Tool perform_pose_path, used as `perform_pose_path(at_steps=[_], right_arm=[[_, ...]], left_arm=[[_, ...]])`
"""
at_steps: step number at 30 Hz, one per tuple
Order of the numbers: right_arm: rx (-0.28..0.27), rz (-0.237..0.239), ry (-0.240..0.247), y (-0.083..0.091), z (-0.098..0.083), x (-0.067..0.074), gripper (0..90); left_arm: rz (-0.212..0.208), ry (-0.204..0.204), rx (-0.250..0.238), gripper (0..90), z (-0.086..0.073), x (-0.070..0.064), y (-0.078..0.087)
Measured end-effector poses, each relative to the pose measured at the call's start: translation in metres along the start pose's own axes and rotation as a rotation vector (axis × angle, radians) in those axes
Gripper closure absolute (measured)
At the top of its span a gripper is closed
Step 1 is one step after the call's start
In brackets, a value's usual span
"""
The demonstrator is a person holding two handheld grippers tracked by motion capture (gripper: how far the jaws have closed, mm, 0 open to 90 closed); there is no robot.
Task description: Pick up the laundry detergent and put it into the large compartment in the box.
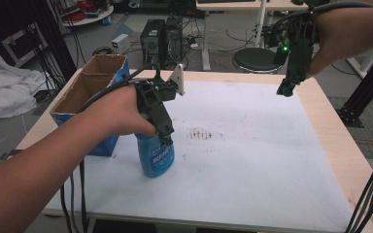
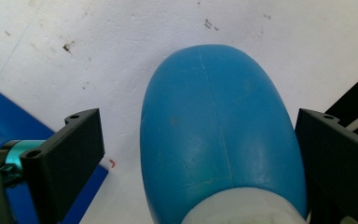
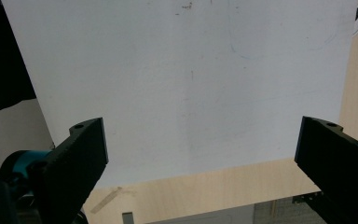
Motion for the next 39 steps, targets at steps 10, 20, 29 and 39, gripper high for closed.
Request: perform_pose_path(at_steps=[10, 20, 29, 39], right_arm=[[-0.004, -0.002, 0.006, 0.0002, 0.0016, 0.0002, 1.4], [-0.003, 0.003, 0.005, -0.0007, 0.0046, -0.0004, 1.4], [0.004, 0.003, -0.001, -0.0017, 0.0045, -0.001, 1.4], [0.002, 0.001, -0.003, -0.0013, 0.0045, -0.0008, 1.4]], left_arm=[[0.008, -0.004, -0.015, 11.5, -0.0008, -0.0009, 0.002], [0.007, -0.01, -0.012, 16.2, 0.0001, -0.0017, -0.0001], [0.022, -0.016, -0.008, 19.8, 0.0018, -0.0032, -0.0013], [0.023, -0.02, -0.005, 23.0, 0.001, -0.0036, -0.0013]])
Point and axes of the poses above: each handheld gripper's, and its own axes: y roughly backward along the jaws, z roughly out of its top, x roughly to its left, the point moved 2 cm from there along -y, roughly forward along the jaws, and after that the axes turned 10 degrees about x, right-handed, at the moved point
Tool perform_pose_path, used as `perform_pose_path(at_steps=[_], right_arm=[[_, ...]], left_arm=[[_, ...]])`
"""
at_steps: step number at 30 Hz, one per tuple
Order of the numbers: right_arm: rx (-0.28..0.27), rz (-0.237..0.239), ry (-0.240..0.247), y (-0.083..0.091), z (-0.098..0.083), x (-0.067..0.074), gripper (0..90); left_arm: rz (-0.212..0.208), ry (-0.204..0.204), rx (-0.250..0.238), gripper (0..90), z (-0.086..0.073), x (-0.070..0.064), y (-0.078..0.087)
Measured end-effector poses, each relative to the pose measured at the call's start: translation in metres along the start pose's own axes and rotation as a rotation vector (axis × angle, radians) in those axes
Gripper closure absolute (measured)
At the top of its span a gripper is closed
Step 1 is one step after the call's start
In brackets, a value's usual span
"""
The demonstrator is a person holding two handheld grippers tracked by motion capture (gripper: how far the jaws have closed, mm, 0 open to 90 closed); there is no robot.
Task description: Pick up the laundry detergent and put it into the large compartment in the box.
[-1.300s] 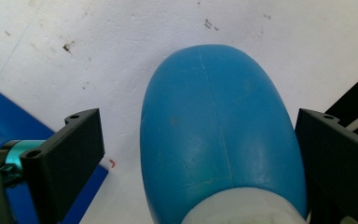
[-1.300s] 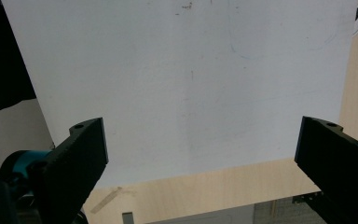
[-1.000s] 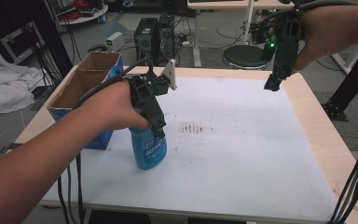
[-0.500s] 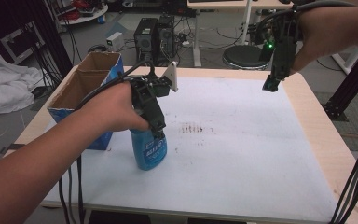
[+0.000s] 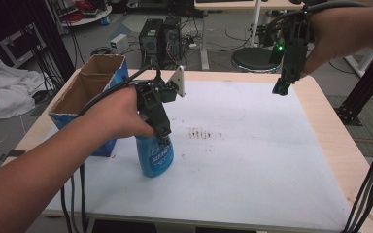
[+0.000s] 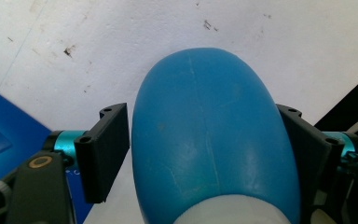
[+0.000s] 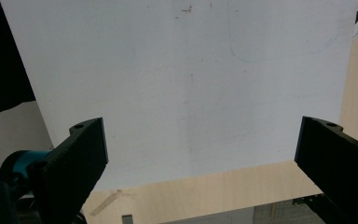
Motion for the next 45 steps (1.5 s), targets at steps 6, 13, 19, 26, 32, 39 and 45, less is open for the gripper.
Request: perform_pose_path(at_steps=[6, 13, 19, 26, 32, 39, 45], right_arm=[[0.001, 0.001, 0.002, -0.001, 0.002, 0.0, 1.4], [-0.003, -0.004, 0.006, -0.001, 0.003, 0.0, 1.4], [-0.001, -0.001, 0.009, -0.002, 0.003, 0.0, 1.4], [-0.004, -0.004, 0.005, -0.002, 0.002, 0.001, 1.4], [-0.008, -0.005, 0.002, -0.001, 0.0, 0.002, 1.5], [-0.008, -0.006, 0.0, -0.001, -0.001, 0.001, 1.4], [-0.011, -0.01, 0.007, 0.0, 0.0, 0.002, 1.5]], left_arm=[[0.004, -0.001, 0.003, 26.2, 0.0, -0.001, 0.0], [0.005, -0.002, 0.004, 28.0, 0.0, -0.001, 0.0], [0.001, -0.007, 0.013, 32.1, 0.0, -0.002, -0.001], [0.008, -0.002, 0.041, 36.0, 0.0, -0.002, 0.0], [0.011, 0.002, 0.044, 36.8, 0.0, -0.003, 0.003], [0.003, 0.007, 0.016, 36.7, -0.008, 0.0, 0.03], [0.008, 0.005, -0.004, 36.7, -0.014, 0.004, 0.067]])
Point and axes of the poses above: each handheld gripper's, and its own axes: y roughly backward along the jaws, z roughly out of its top, x roughly to its left, the point moved 2 cm from there along -y, roughly forward along the jaws, and after that the axes turned 10 degrees about x, right-handed, at the moved point
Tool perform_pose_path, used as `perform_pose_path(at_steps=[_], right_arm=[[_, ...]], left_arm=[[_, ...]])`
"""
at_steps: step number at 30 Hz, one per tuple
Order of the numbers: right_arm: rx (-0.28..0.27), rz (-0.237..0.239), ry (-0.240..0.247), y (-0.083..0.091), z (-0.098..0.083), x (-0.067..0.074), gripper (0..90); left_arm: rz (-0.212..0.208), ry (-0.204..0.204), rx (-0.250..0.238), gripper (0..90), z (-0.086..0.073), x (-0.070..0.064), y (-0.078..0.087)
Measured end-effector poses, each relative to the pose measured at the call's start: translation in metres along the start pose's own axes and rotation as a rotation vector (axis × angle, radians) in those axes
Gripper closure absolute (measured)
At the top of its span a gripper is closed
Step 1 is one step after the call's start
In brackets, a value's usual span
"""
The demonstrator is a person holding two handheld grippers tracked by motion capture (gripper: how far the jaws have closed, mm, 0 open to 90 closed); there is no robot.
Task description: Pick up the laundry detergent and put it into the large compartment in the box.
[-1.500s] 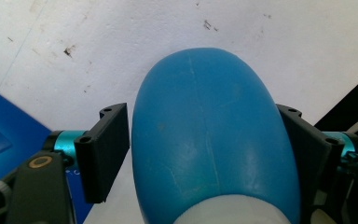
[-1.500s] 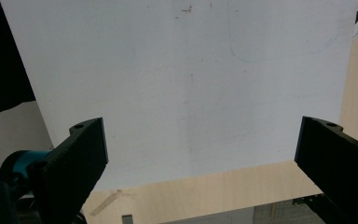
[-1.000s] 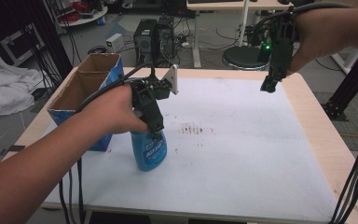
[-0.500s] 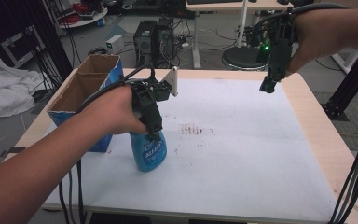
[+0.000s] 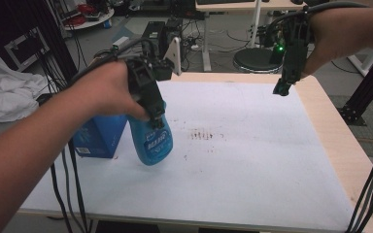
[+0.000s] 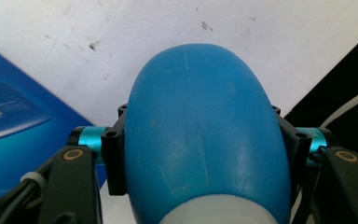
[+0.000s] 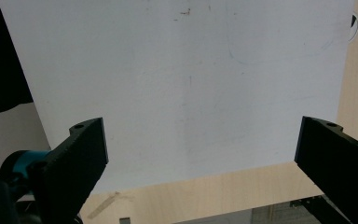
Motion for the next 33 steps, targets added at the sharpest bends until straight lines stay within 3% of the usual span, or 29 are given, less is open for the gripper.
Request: perform_pose_path(at_steps=[8, 16, 20, 21, 24, 25, 30, 33], right_arm=[[0.0, -0.002, 0.002, 0.002, -0.001, 0.003, 1.4], [0.001, -0.002, 0.006, 0.002, -0.002, 0.003, 1.5], [-0.004, 0.0, 0.006, 0.003, -0.001, 0.004, 1.5], [-0.005, 0.001, 0.009, 0.003, 0.0, 0.004, 1.4], [-0.005, 0.0, 0.011, 0.003, 0.0, 0.004, 1.4], [-0.007, -0.003, 0.013, 0.002, 0.0, 0.004, 1.4], [-0.014, -0.005, 0.014, 0.002, -0.001, 0.003, 1.4], [-0.017, -0.004, 0.017, 0.002, -0.001, 0.003, 1.4]], left_arm=[[-0.003, 0.009, -0.006, 36.7, -0.011, 0.011, 0.042], [0.018, 0.075, -0.031, 36.7, -0.027, 0.024, 0.082], [0.02, 0.127, -0.033, 36.7, -0.036, 0.034, 0.098], [0.018, 0.146, -0.04, 36.8, -0.038, 0.036, 0.102], [0.018, 0.146, -0.04, 36.7, -0.038, 0.036, 0.102], [0.016, 0.212, -0.043, 36.8, -0.048, 0.049, 0.114], [-0.001, 0.264, -0.057, 36.7, -0.059, 0.061, 0.123], [-0.004, 0.314, -0.06, 36.7, -0.069, 0.075, 0.129]])
Point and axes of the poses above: each handheld gripper's, and its own axes: y roughly backward along the jaws, z roughly out of its top, x roughly to its left, the point moved 2 cm from there along -y, roughly forward along the jaws, and after that the axes turned 10 degrees about x, right-handed, at the moved point
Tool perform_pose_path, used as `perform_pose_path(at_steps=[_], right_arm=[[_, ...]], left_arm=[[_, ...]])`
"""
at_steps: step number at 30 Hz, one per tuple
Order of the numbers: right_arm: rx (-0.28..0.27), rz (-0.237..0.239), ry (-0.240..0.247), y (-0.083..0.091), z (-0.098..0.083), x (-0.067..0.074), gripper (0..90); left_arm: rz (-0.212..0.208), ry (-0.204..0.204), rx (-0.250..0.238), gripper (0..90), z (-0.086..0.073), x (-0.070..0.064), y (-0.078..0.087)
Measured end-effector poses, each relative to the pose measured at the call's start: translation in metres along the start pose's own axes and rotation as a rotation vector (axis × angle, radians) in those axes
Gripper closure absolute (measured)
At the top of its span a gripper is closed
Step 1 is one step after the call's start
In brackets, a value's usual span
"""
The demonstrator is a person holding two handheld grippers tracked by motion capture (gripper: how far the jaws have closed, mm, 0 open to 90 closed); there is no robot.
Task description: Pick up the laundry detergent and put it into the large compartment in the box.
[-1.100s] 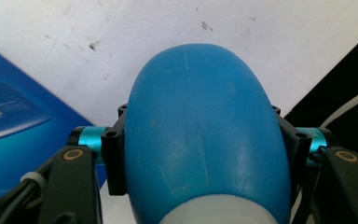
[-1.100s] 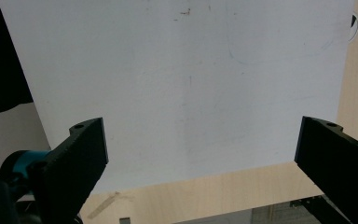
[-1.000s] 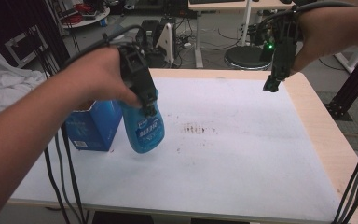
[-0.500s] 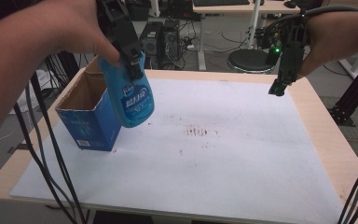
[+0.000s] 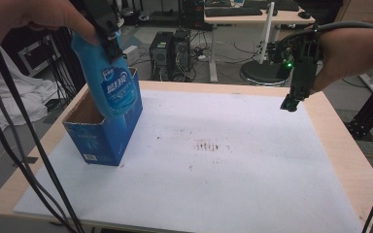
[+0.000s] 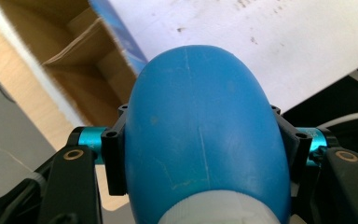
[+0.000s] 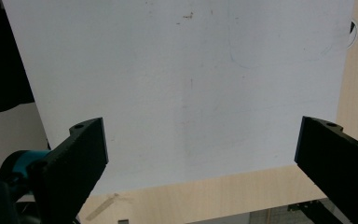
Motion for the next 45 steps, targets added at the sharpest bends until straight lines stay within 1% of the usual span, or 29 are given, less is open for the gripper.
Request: perform_pose_path(at_steps=[3, 6, 7, 11, 14, 19, 27, 34, 37, 42, 44, 45], right_arm=[[0.004, -0.001, 0.0, 0.0, 0.001, 0.001, 1.4], [0.006, -0.002, 0.006, 0.0, 0.002, 0.002, 1.5], [0.003, -0.003, 0.008, 0.0, 0.002, 0.003, 1.4], [0.003, -0.006, 0.008, 0.001, 0.003, 0.004, 1.4], [0.007, -0.003, 0.006, 0.001, 0.003, 0.005, 1.5], [0.009, -0.006, -0.004, 0.0, 0.003, 0.004, 1.4], [0.016, -0.004, -0.014, 0.0, 0.002, 0.003, 1.4], [0.017, -0.002, -0.023, 0.001, 0.002, 0.003, 1.4], [0.02, 0.0, -0.031, 0.001, 0.002, 0.004, 1.4], [0.019, -0.001, -0.033, 0.002, 0.002, 0.004, 1.4], [0.021, -0.002, -0.033, 0.001, 0.002, 0.004, 1.5], [0.025, 0.0, -0.033, 0.0, 0.002, 0.004, 1.4]], left_arm=[[0.003, 0.042, 0.007, 36.7, -0.002, 0.011, 0.002], [-0.002, 0.08, 0.029, 36.8, -0.004, 0.021, 0.002], [-0.002, 0.084, 0.037, 36.7, -0.004, 0.025, 0.001], [-0.015, 0.116, 0.044, 36.8, -0.004, 0.035, -0.001], [-0.02, 0.127, 0.054, 36.7, -0.003, 0.042, -0.003], [-0.023, 0.132, 0.076, 36.7, -0.001, 0.051, -0.011], [-0.026, 0.138, 0.083, 36.7, 0.001, 0.059, -0.015], [-0.032, 0.141, 0.093, 36.7, 0.003, 0.066, -0.024], [-0.022, 0.143, 0.105, 36.7, 0.002, 0.07, -0.032], [-0.024, 0.149, 0.111, 36.7, 0.003, 0.074, -0.04], [-0.025, 0.151, 0.116, 36.7, 0.004, 0.077, -0.046], [-0.025, 0.151, 0.116, 36.7, 0.004, 0.077, -0.046]])
Point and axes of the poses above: each handheld gripper's, and its own axes: y roughly backward along the jaws, z roughly out of its top, x roughly to its left, the point moved 2 cm from there along -y, roughly forward along the jaws, and after that the axes turned 10 degrees about x, right-handed, at the moved point
